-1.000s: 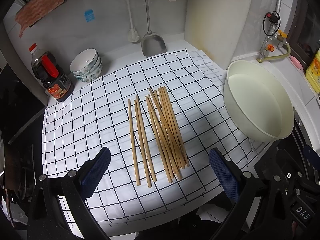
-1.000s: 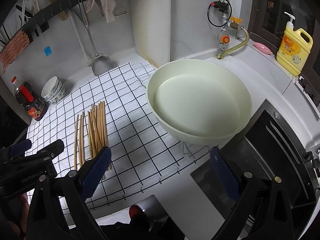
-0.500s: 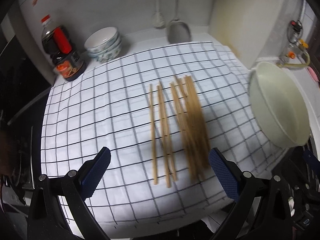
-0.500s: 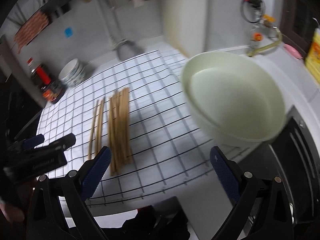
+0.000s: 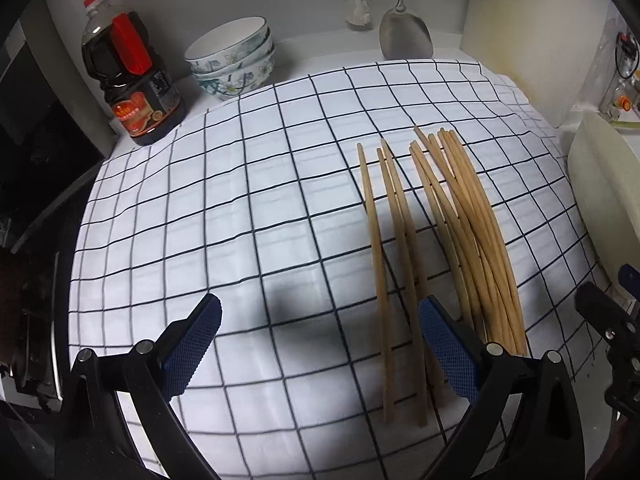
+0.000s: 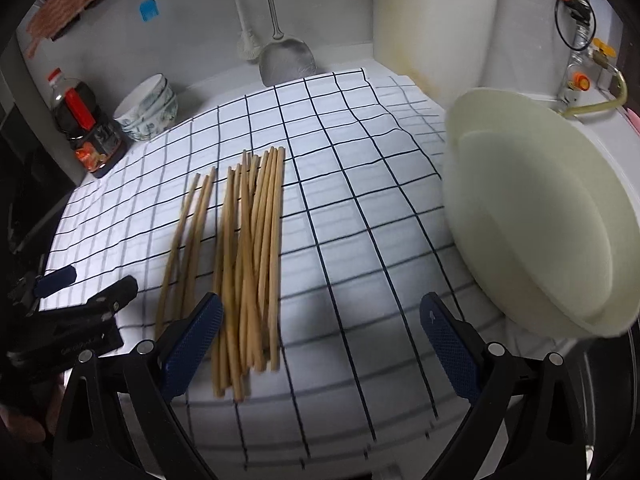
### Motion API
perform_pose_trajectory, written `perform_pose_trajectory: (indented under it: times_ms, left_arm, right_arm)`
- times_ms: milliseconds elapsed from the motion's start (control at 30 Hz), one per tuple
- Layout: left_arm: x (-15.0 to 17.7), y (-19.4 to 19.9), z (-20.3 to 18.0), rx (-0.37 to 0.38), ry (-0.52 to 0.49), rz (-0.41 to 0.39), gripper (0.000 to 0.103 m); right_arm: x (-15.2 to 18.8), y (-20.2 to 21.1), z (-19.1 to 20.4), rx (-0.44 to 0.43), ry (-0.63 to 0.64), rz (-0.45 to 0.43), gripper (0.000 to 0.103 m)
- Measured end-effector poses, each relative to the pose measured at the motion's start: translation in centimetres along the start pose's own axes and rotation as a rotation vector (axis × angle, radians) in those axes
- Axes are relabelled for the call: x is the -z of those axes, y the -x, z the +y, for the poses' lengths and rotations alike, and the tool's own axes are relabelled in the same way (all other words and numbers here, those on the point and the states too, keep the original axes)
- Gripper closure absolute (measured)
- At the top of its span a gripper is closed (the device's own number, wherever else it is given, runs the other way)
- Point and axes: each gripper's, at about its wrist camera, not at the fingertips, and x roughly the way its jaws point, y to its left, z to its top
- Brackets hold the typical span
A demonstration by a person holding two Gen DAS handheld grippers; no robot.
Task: Organize utensils
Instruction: 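Lower both tools toward the wooden chopstick bundle on the cloth, then close the left tool on one chopstick while the right tool grasps another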
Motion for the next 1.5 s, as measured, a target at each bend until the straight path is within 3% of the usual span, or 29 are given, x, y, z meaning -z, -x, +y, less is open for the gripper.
perform_pose_trajectory:
  times_ms: [100,400,1500]
  left_arm:
    - [-0.3,-1.1,0.0,0.047,0.016,-0.027,0.006]
    - [-0.7,-3.5,-0.2,0.046,0.015,-0.023,0.006]
    - [-0.6,-6.2,0.8,0.036,0.033,-0.020,0.005]
  right_arm:
    - [-0.2,-1.9,-0.2,0.010,0.003,0.014,0.009]
    - [-0.5,-5.6,-0.3,0.068,0.023,0.040,0.009]
    - [-0.7,-6.7,0.4,0.155,0.147,-0.007,0.009]
